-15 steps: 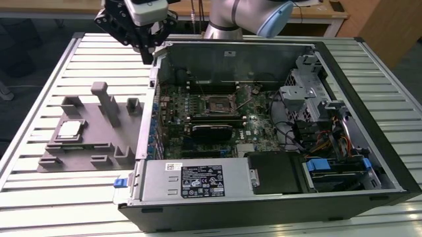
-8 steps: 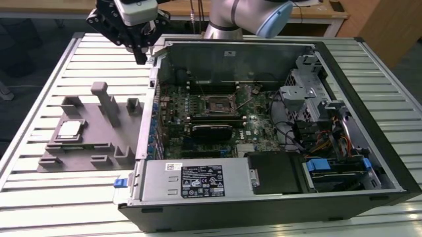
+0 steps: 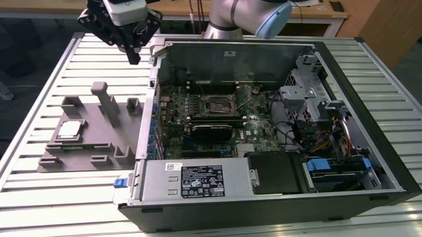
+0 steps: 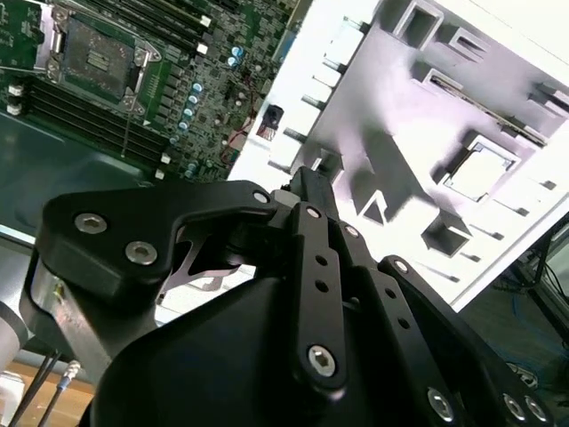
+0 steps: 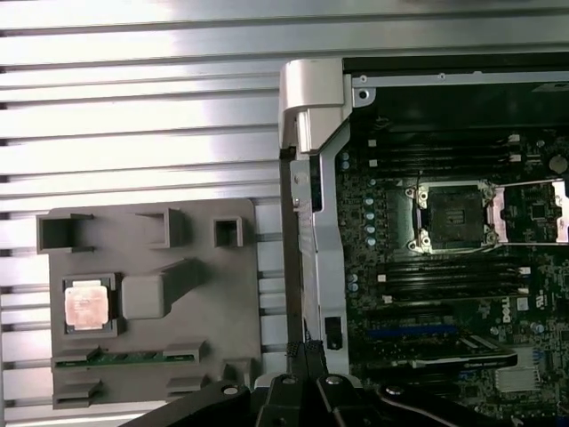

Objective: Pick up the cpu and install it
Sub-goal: 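Reach for the cpu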

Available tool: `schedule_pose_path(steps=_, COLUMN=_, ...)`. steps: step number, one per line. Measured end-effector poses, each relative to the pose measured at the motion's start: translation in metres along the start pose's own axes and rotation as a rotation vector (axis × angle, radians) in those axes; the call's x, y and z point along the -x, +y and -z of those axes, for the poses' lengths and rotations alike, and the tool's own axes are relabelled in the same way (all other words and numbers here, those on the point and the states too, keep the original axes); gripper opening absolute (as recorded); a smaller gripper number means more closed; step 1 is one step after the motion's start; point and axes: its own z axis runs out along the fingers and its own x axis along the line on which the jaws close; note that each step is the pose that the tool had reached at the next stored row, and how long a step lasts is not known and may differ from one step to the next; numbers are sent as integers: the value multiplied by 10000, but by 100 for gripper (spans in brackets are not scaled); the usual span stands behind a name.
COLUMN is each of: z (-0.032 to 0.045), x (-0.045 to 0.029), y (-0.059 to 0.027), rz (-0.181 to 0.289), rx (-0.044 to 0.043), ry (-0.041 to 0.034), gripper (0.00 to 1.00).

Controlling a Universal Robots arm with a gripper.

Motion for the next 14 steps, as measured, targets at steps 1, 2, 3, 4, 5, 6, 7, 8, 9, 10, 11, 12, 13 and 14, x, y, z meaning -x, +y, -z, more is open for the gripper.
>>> schedule_pose_path(steps=1, z=0, x=-17, y=-1, rz=0, rx=0, ry=-1, gripper=11)
schedule_pose_path(steps=2, z=1, x=-33, y=-2, rz=0, rx=0, ry=-1, gripper=11)
schedule_pose_path(steps=3, z=1, x=-50, y=-4, rz=1, rx=1, ry=-2, gripper=11)
schedule_pose_path(steps=4, z=2, x=-67, y=-5, rz=0, rx=1, ry=-2, gripper=11)
schedule_pose_path(steps=5, z=2, x=-84, y=-6, rz=0, rx=1, ry=-3, gripper=11)
schedule_pose_path(steps=6, z=3, x=-102, y=-7, rz=-1, rx=1, ry=-3, gripper=11)
schedule_pose_path(steps=7, z=4, x=-121, y=-9, rz=-1, rx=1, ry=-4, gripper=11)
schedule_pose_path(steps=8, z=4, x=-138, y=-10, rz=0, rx=1, ry=-5, gripper=11)
schedule_pose_path(steps=9, z=5, x=-155, y=-12, rz=0, rx=0, ry=-6, gripper=11)
schedule_pose_path(steps=10, z=5, x=-172, y=-13, rz=0, rx=1, ry=-6, gripper=11)
schedule_pose_path(steps=11, z=6, x=-189, y=-14, rz=0, rx=1, ry=-7, gripper=11)
schedule_pose_path(steps=12, z=6, x=-205, y=-15, rz=0, rx=1, ry=-8, gripper=11)
schedule_pose_path(steps=13, z=7, x=-220, y=-16, rz=0, rx=0, ry=-7, gripper=11)
schedule_pose_path(steps=14, z=8, x=-236, y=-18, rz=0, rx=1, ry=-8, gripper=11)
